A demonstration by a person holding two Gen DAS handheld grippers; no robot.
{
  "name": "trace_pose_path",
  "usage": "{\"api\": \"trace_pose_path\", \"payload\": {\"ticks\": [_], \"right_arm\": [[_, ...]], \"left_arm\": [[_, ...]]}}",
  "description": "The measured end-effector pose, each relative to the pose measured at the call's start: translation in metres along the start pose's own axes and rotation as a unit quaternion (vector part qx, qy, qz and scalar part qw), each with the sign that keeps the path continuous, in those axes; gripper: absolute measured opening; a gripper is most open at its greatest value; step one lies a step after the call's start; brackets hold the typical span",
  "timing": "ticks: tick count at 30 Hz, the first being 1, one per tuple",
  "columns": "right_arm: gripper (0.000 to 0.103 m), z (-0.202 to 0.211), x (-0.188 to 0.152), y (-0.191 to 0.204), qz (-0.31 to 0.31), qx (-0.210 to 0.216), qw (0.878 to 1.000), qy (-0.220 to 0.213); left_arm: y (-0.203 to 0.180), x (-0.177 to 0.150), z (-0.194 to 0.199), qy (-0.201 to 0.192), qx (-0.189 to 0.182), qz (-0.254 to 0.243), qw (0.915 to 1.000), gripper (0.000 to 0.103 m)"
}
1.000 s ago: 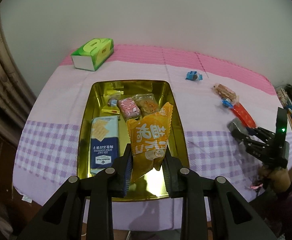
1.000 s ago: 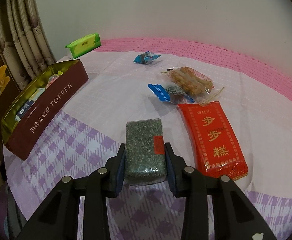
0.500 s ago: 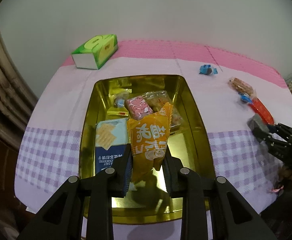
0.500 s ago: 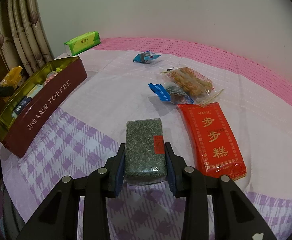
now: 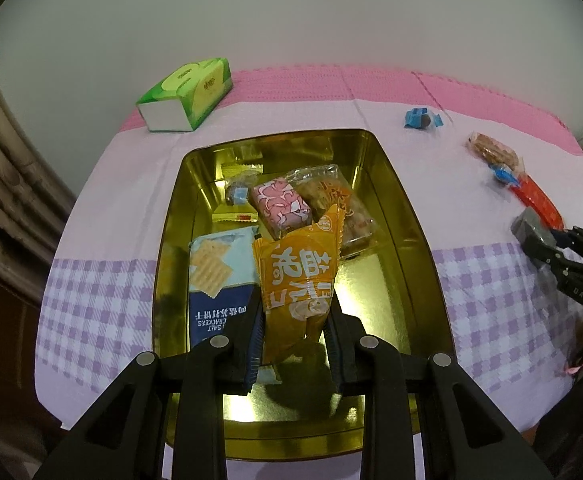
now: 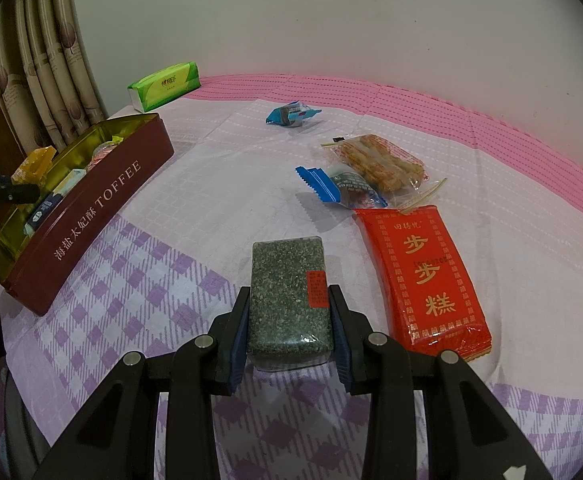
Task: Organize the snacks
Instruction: 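Carry the yellow pack into the tray and open the left gripper while the right holds the block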
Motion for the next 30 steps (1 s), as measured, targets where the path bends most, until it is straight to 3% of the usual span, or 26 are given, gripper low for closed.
{"api": "trace_pose_path", "payload": {"ticks": [30], "right_arm": [[0.034, 0.0001, -0.0001, 0.0003, -0.001, -0.002, 1.0, 0.0]], "left_arm": [[0.0023, -0.0051, -0.0099, 0.022, 0.013, -0.004, 0.9997, 0.032]]}}
Point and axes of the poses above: each gripper's, at about its wrist camera, not at the fingertips, and z roughly against the way its jaws point, y to its left, x to its top, the point moved 2 cm from there along -z, roughly the way its jaws point, and after that the axes turned 2 degrees about z, right-handed, at the moved point
